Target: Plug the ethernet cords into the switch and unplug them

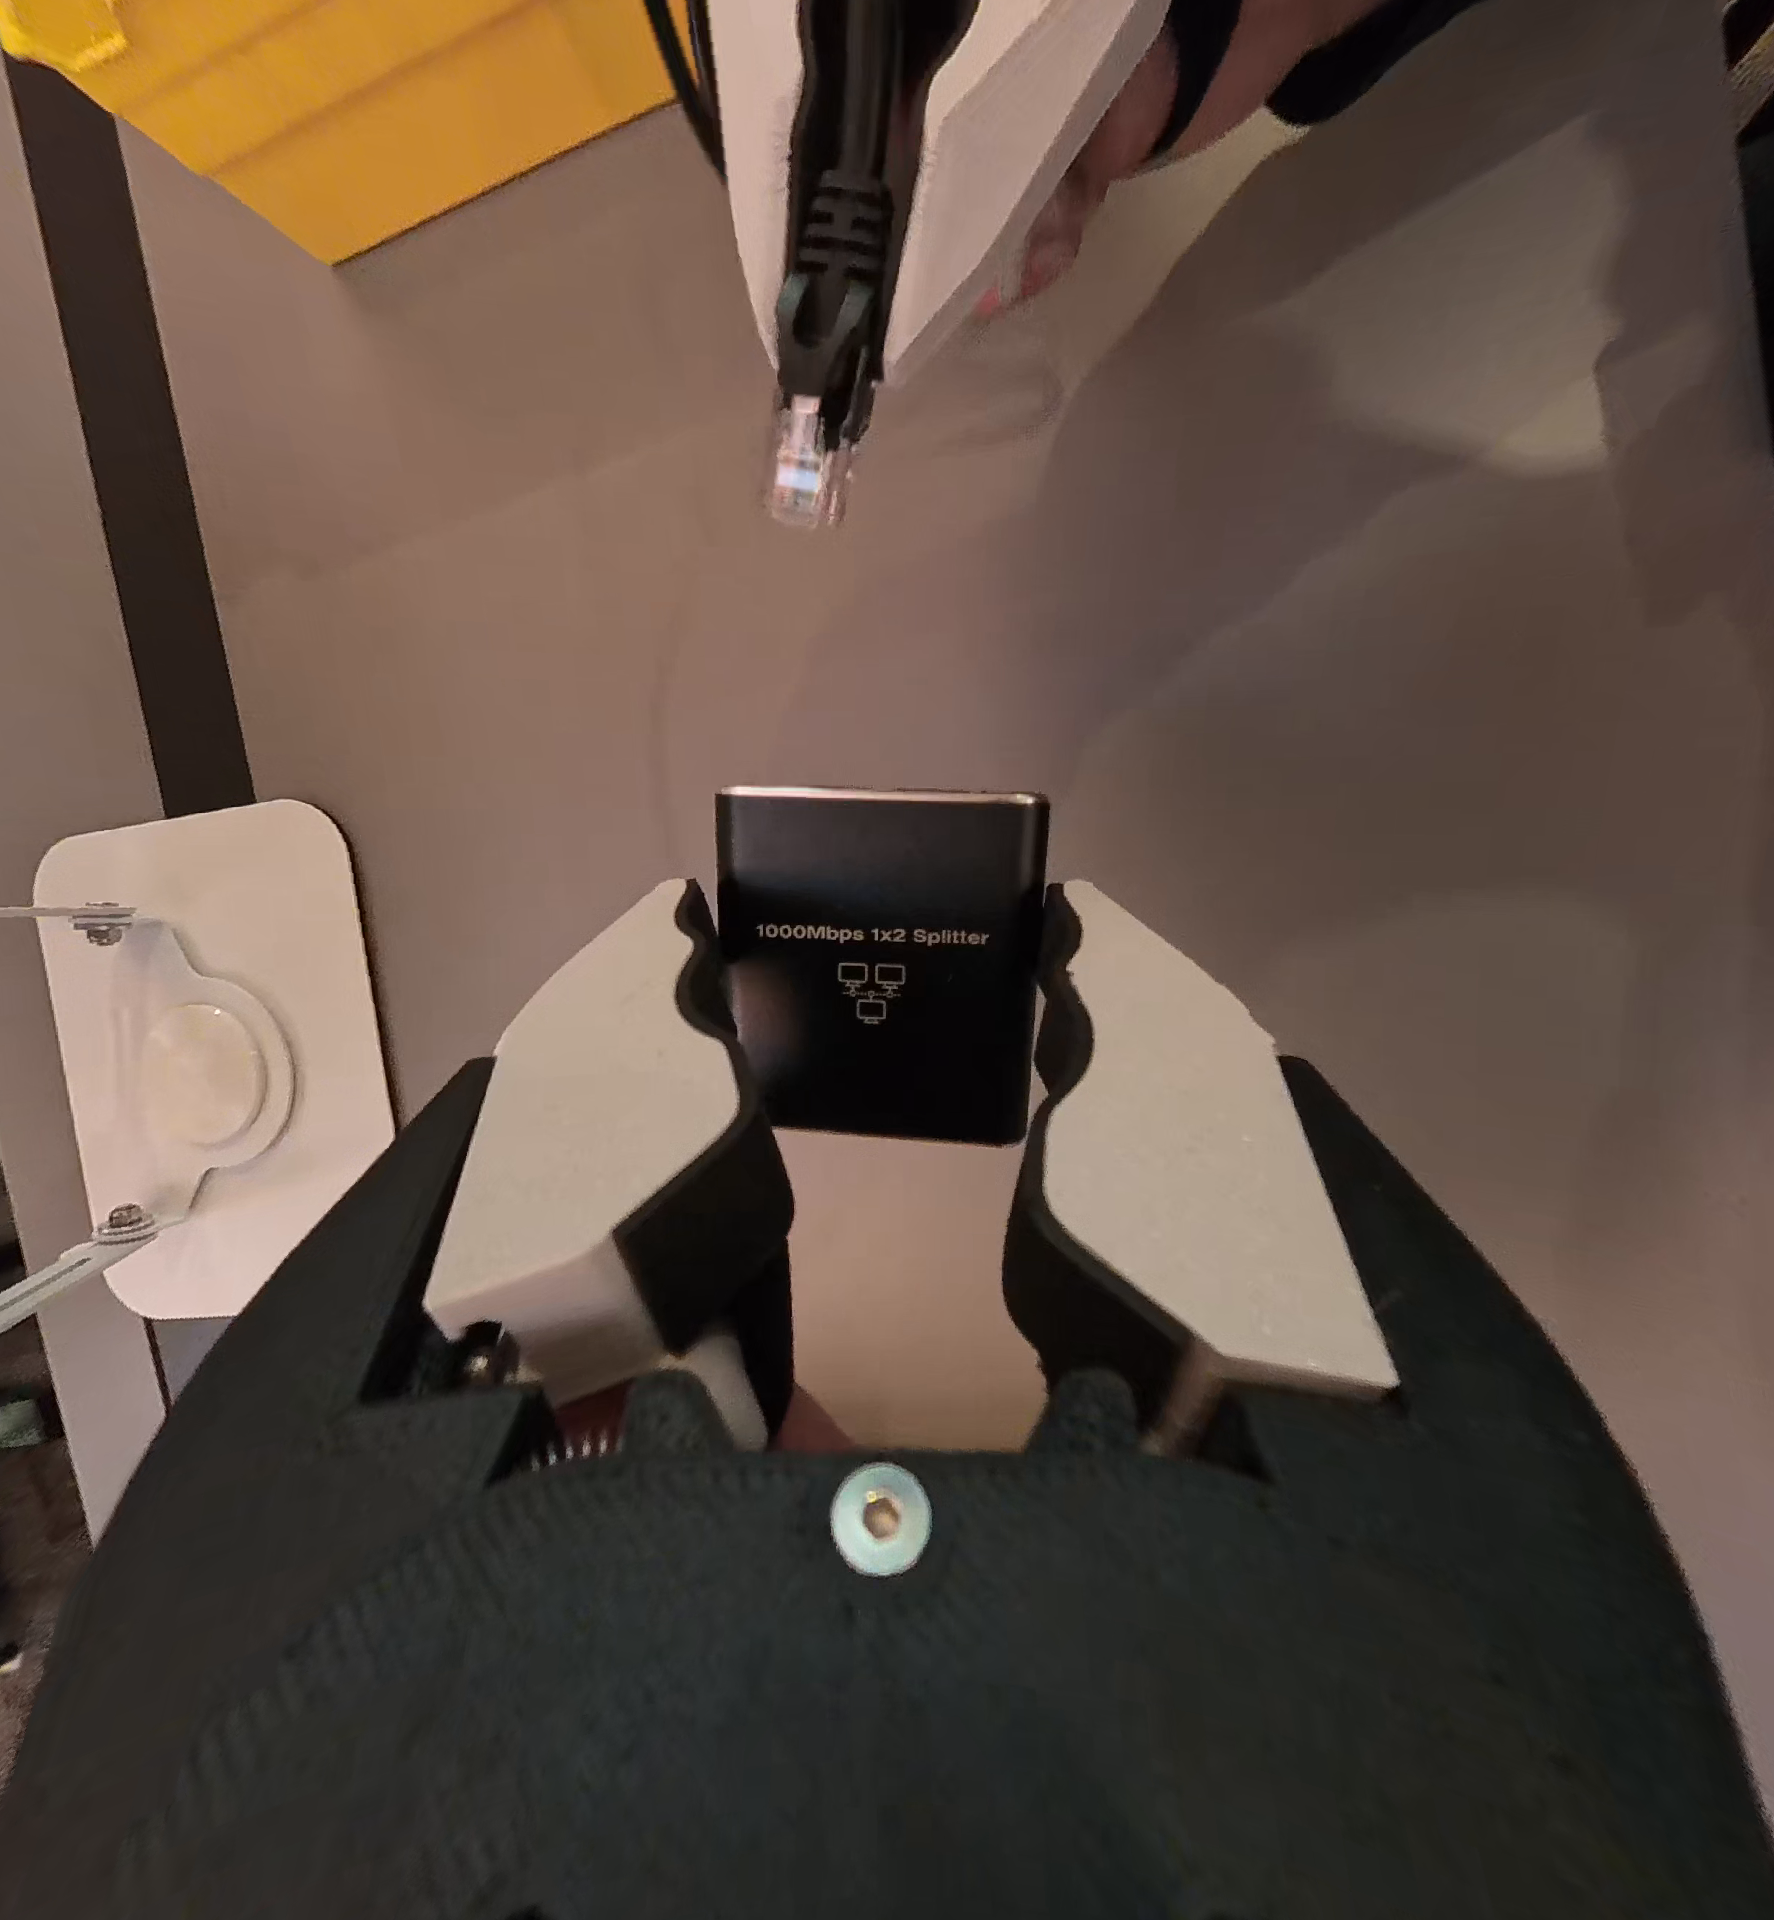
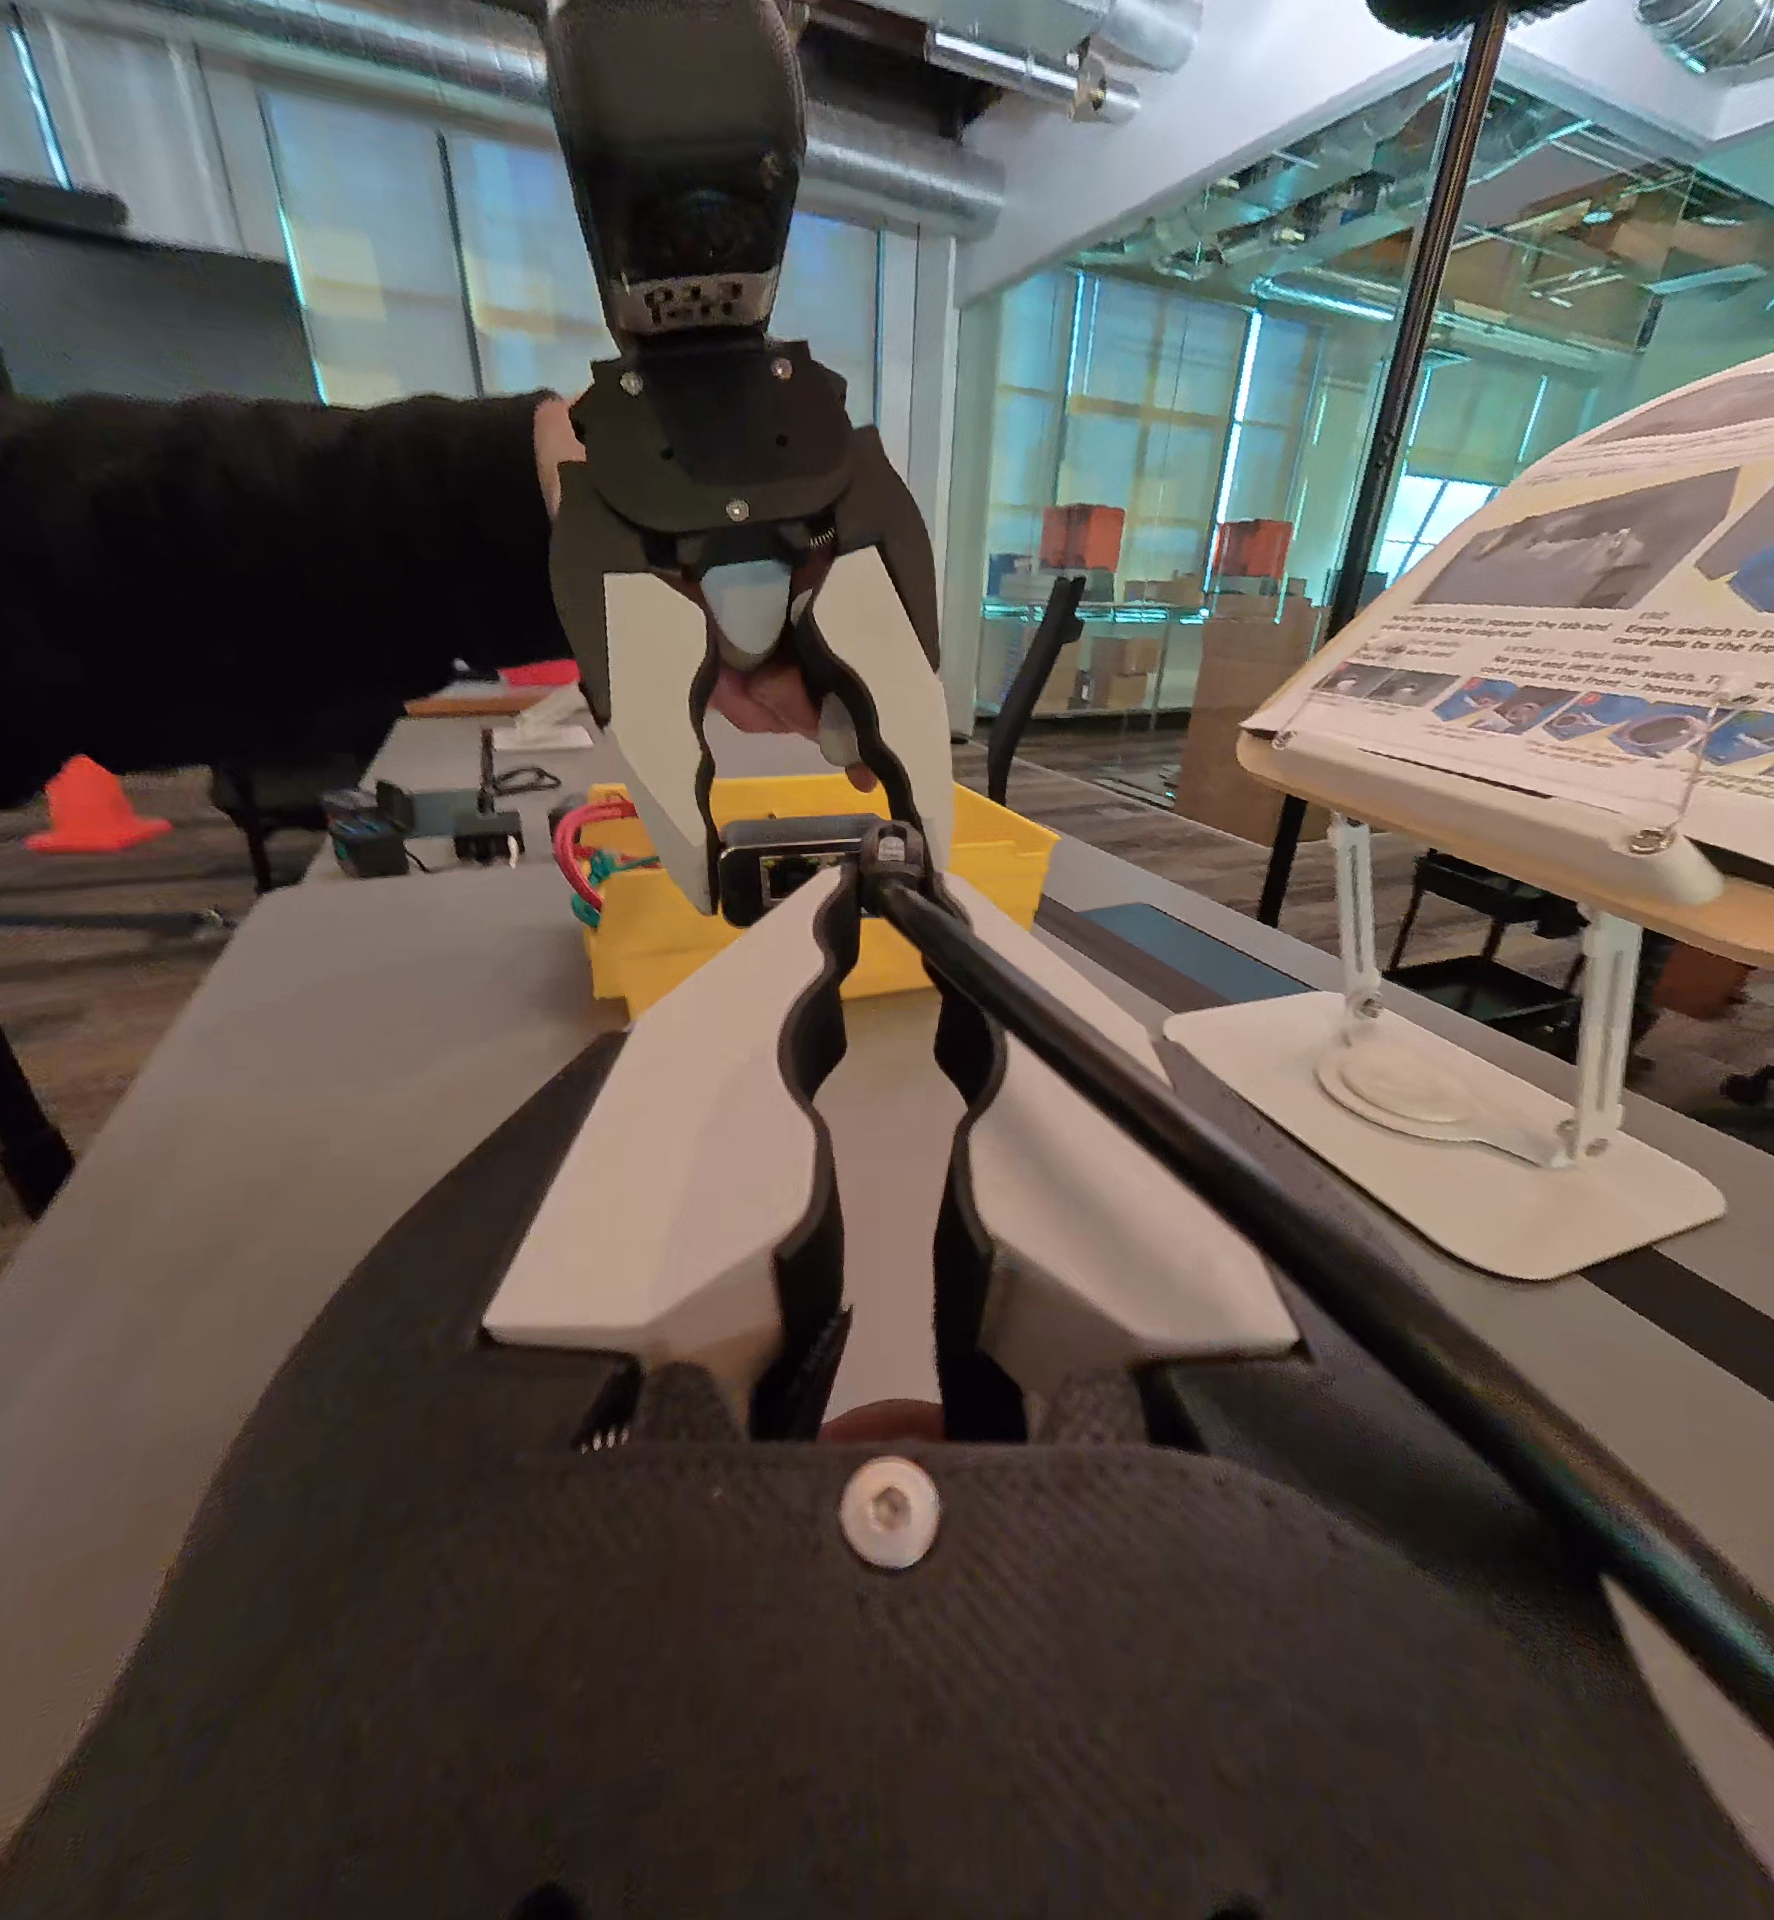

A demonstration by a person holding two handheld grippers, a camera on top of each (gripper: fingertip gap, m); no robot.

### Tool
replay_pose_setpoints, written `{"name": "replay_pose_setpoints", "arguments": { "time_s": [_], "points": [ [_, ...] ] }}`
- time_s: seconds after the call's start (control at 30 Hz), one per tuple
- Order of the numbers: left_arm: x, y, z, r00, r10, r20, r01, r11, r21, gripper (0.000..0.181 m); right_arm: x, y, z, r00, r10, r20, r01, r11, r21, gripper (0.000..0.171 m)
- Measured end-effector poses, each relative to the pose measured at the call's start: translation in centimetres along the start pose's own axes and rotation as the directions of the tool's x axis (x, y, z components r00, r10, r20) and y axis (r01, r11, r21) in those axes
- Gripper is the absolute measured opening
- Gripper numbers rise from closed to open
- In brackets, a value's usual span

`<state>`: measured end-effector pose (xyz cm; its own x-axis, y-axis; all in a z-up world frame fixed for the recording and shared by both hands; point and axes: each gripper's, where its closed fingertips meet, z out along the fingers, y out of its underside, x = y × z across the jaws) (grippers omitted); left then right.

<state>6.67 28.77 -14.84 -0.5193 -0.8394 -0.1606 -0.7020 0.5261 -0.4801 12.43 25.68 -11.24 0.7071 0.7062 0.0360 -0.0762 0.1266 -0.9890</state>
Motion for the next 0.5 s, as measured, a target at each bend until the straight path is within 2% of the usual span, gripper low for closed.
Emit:
{"name": "replay_pose_setpoints", "arguments": {
  "time_s": [0.17, 0.5],
  "points": [
    [0.0, -0.8, -0.4, 1.0, 0.001, -0.006, -0.001, 1.0, 0.013, 0.056, -0.5, -0.6, 0.2, 0.997, 0.073, 0.038, -0.075, 0.996, 0.054, 0.01],
    [0.6, -3.0, -0.9, 0.997, 0.006, -0.074, -0.002, 0.998, 0.062, 0.055, -1.0, -0.9, 0.0, 0.992, 0.094, 0.081, -0.101, 0.991, 0.084, 0.009]
  ]
}}
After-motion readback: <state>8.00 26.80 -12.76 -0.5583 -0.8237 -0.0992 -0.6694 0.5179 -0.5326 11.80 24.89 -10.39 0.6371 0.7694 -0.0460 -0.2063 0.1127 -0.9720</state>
